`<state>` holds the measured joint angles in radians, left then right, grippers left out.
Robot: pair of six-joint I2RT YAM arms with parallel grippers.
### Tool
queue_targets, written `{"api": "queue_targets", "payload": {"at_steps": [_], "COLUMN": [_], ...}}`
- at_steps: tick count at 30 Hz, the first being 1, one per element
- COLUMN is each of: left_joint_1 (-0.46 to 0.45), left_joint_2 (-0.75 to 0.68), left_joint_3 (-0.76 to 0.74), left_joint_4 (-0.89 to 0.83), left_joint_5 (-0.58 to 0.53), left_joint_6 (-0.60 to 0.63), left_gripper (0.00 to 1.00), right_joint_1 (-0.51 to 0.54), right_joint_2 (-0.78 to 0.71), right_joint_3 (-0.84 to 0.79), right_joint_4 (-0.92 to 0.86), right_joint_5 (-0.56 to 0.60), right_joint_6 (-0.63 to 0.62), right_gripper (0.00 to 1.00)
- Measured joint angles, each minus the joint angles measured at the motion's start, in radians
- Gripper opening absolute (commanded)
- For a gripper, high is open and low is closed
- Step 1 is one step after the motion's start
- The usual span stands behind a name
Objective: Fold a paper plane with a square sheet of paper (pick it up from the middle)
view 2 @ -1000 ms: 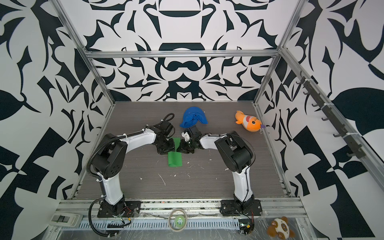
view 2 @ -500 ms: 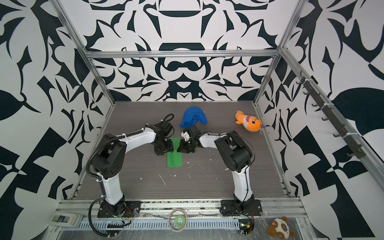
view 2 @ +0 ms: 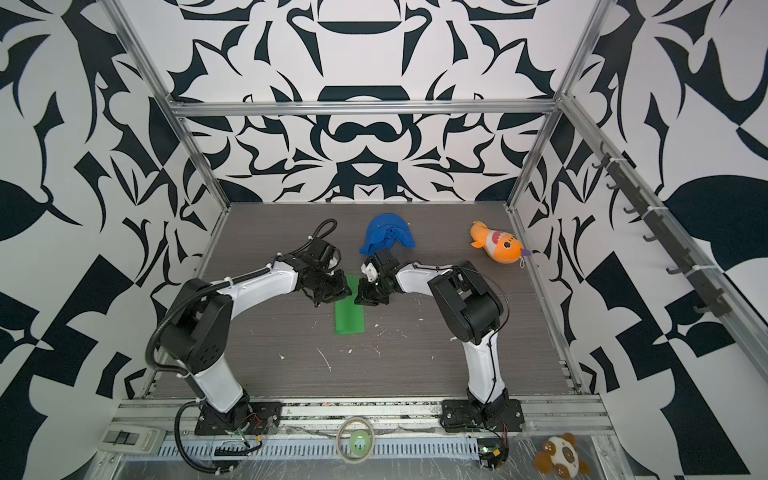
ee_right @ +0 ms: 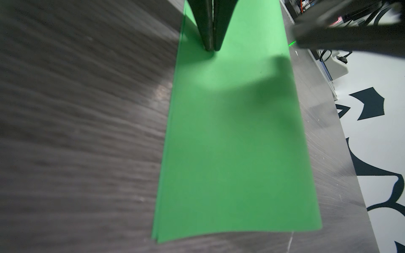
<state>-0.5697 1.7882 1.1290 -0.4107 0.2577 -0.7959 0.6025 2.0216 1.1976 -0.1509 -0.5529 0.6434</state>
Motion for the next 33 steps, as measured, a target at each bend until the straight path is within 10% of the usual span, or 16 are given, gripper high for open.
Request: {"api": "queue_targets", "payload": {"at_steps": [33], "left_joint_1": [0.082], "left_joint_2": [-0.151], "left_joint_3": [-0.140], "left_joint_4": [0.019], "left_joint_5": [0.027], "left_joint_6": [0.070], "left_gripper": [0.23], "right_joint_1": [0.013], "right_joint_2": [0.016], "right_joint_3": [0.054], "right_joint_4": [-0.099], "right_joint_5": [0.050], "right_joint_6": [-0.046], "right_gripper": [0.05]}}
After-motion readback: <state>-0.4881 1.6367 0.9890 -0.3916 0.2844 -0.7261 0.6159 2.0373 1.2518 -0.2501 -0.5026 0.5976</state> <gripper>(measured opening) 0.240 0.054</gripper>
